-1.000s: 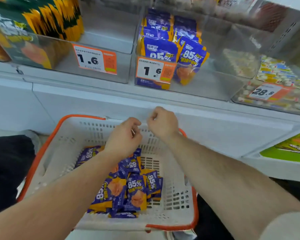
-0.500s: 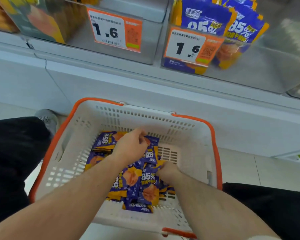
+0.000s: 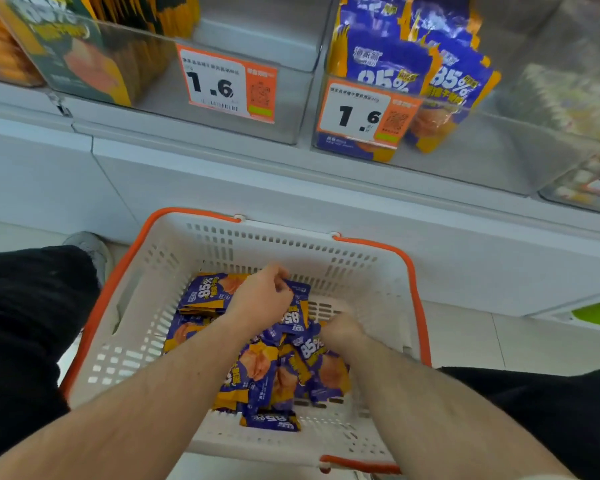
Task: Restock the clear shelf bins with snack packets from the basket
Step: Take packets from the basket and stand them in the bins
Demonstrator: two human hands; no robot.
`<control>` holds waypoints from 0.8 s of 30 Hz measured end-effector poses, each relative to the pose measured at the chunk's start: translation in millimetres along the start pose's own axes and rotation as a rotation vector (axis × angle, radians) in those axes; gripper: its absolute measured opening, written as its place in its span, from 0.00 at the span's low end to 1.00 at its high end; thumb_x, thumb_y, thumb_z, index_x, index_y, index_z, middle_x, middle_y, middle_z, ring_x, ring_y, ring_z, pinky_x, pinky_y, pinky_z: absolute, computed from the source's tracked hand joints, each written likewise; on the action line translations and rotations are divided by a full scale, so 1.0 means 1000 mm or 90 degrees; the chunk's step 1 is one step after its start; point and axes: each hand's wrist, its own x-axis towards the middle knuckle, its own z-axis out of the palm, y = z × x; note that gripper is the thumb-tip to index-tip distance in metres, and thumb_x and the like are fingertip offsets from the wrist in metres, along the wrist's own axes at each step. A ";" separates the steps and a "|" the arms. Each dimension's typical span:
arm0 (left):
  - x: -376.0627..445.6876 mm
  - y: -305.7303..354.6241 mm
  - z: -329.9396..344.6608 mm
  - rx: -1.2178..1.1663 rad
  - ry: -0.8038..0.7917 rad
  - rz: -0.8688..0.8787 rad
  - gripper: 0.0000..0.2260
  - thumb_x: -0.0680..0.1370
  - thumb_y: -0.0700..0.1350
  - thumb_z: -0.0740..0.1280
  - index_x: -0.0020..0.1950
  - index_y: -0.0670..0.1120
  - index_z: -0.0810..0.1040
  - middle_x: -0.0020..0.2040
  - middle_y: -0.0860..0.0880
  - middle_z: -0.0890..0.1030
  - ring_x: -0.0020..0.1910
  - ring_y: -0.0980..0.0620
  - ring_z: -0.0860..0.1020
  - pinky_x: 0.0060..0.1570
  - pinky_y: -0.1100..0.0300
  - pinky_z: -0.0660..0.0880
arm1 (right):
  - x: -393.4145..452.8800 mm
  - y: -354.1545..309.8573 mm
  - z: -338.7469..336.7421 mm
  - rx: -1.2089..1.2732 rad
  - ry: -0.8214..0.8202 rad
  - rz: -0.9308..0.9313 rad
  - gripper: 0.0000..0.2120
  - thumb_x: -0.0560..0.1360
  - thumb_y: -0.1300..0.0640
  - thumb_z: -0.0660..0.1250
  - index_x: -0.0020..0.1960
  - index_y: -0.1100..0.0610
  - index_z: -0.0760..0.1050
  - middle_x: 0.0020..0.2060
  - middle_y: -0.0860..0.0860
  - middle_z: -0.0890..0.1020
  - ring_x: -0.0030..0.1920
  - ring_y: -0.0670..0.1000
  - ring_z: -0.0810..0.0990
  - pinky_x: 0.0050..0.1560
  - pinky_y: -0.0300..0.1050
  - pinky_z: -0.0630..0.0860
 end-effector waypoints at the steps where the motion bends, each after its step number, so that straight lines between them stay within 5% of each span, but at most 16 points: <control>1: -0.001 0.003 0.000 -0.015 -0.001 0.000 0.09 0.81 0.42 0.62 0.60 0.50 0.72 0.49 0.53 0.77 0.32 0.55 0.73 0.28 0.62 0.71 | -0.005 -0.003 -0.018 -0.048 0.024 -0.015 0.10 0.77 0.61 0.61 0.36 0.56 0.70 0.33 0.51 0.71 0.32 0.50 0.71 0.30 0.40 0.69; 4: -0.005 0.012 0.002 -0.028 -0.024 0.000 0.14 0.79 0.43 0.64 0.65 0.49 0.71 0.53 0.53 0.77 0.34 0.55 0.74 0.30 0.63 0.70 | -0.021 -0.016 -0.073 -0.047 0.035 -0.081 0.13 0.79 0.60 0.62 0.35 0.55 0.68 0.31 0.52 0.71 0.29 0.49 0.70 0.30 0.41 0.69; 6: -0.010 0.019 0.002 -0.009 -0.042 0.005 0.21 0.78 0.46 0.68 0.70 0.49 0.68 0.60 0.53 0.76 0.45 0.52 0.77 0.39 0.60 0.74 | -0.036 -0.025 -0.105 0.015 0.027 -0.131 0.11 0.78 0.59 0.65 0.38 0.51 0.70 0.34 0.51 0.74 0.31 0.49 0.72 0.36 0.42 0.73; 9: -0.019 0.032 -0.002 -0.084 -0.087 -0.024 0.27 0.76 0.51 0.71 0.72 0.50 0.66 0.62 0.53 0.76 0.55 0.52 0.77 0.53 0.56 0.75 | -0.059 -0.038 -0.144 0.162 0.027 -0.198 0.04 0.77 0.62 0.66 0.47 0.54 0.78 0.39 0.56 0.77 0.30 0.49 0.71 0.33 0.40 0.69; 13: -0.034 0.057 -0.010 -0.211 -0.184 0.060 0.05 0.77 0.42 0.71 0.52 0.49 0.80 0.48 0.52 0.84 0.44 0.54 0.81 0.45 0.62 0.76 | -0.093 -0.048 -0.184 0.324 0.009 -0.234 0.05 0.80 0.62 0.63 0.50 0.55 0.76 0.33 0.52 0.79 0.26 0.47 0.69 0.28 0.36 0.68; 17: -0.040 0.093 -0.015 -0.220 -0.077 0.142 0.10 0.75 0.39 0.71 0.51 0.53 0.83 0.46 0.55 0.86 0.48 0.55 0.83 0.51 0.55 0.79 | -0.122 -0.052 -0.207 0.457 0.118 -0.293 0.03 0.79 0.63 0.64 0.50 0.58 0.77 0.31 0.54 0.76 0.21 0.45 0.65 0.27 0.37 0.63; 22: -0.037 0.146 -0.029 -0.210 -0.001 0.231 0.09 0.72 0.40 0.72 0.43 0.55 0.80 0.38 0.54 0.84 0.37 0.57 0.80 0.41 0.59 0.75 | -0.151 -0.052 -0.239 0.533 0.263 -0.341 0.07 0.79 0.61 0.64 0.42 0.57 0.73 0.26 0.52 0.74 0.20 0.47 0.66 0.28 0.40 0.65; 24: -0.030 0.167 -0.034 -0.199 0.056 0.269 0.10 0.71 0.41 0.74 0.47 0.54 0.77 0.39 0.54 0.82 0.34 0.60 0.77 0.38 0.60 0.71 | -0.160 -0.053 -0.254 0.565 0.331 -0.339 0.10 0.78 0.62 0.64 0.39 0.57 0.71 0.27 0.54 0.73 0.21 0.48 0.66 0.28 0.40 0.65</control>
